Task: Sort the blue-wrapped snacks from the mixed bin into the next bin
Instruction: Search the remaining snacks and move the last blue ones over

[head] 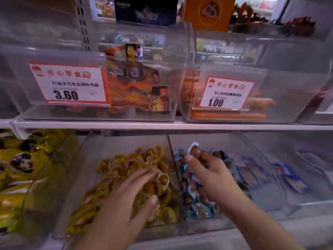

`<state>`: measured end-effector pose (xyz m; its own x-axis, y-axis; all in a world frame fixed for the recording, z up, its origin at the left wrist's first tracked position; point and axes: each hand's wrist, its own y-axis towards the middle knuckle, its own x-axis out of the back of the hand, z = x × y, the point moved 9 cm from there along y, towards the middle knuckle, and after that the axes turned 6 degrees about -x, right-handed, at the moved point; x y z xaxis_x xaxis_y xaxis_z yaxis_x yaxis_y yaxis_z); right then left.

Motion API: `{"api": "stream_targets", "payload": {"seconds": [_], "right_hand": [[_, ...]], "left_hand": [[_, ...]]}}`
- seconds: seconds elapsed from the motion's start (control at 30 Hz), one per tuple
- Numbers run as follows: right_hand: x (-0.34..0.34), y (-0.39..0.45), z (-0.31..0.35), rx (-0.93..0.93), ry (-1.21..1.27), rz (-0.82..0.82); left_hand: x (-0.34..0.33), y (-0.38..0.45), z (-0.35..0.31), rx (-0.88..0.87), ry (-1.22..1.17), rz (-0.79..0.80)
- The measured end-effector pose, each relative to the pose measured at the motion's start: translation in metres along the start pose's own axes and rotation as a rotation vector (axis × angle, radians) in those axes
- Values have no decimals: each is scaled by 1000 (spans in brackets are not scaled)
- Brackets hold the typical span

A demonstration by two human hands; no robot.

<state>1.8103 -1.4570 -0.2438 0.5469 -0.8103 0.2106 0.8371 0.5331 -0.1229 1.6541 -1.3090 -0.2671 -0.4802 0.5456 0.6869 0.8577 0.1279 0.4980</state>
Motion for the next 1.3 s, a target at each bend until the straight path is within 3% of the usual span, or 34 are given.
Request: {"api": "stream_targets", "payload": {"seconds": [0.07, 0.2, 0.3, 0.4, 0.53, 0.73, 0.83, 0.9, 1.03, 1.17, 1.3], "right_hand": [[33, 15, 3, 96, -272, -117], [56, 35, -22, 97, -854, -161], [38, 27, -14, 211, -710, -235], [-11, 23, -11, 265, -483, -42], [-58, 21, -19, 275, -496, 74], [-56, 26, -21, 287, -492, 82], [-53, 25, -22, 299, -480, 81], [-52, 25, -25, 296, -469, 87], [-51, 25, -25, 318, -488, 90], [-53, 25, -23, 327, -488, 79], [-54, 25, -23, 329, -487, 72]], "left_hand": [[7, 8, 20, 97, 87, 31], [-4, 0, 61, 236, 319, 339], [-14, -12, 70, 353, 304, 448], [-32, -15, 70, 434, 253, 487], [-61, 2, 84, 520, 350, 497], [-52, 63, 117, 288, 460, 439], [-21, 85, 152, 293, 683, 447], [-7, 87, 172, 307, 813, 538], [3, 77, 166, 326, 715, 741], [-8, 54, 94, 109, 571, 719], [-44, 7, 55, -43, 319, 920]]}}
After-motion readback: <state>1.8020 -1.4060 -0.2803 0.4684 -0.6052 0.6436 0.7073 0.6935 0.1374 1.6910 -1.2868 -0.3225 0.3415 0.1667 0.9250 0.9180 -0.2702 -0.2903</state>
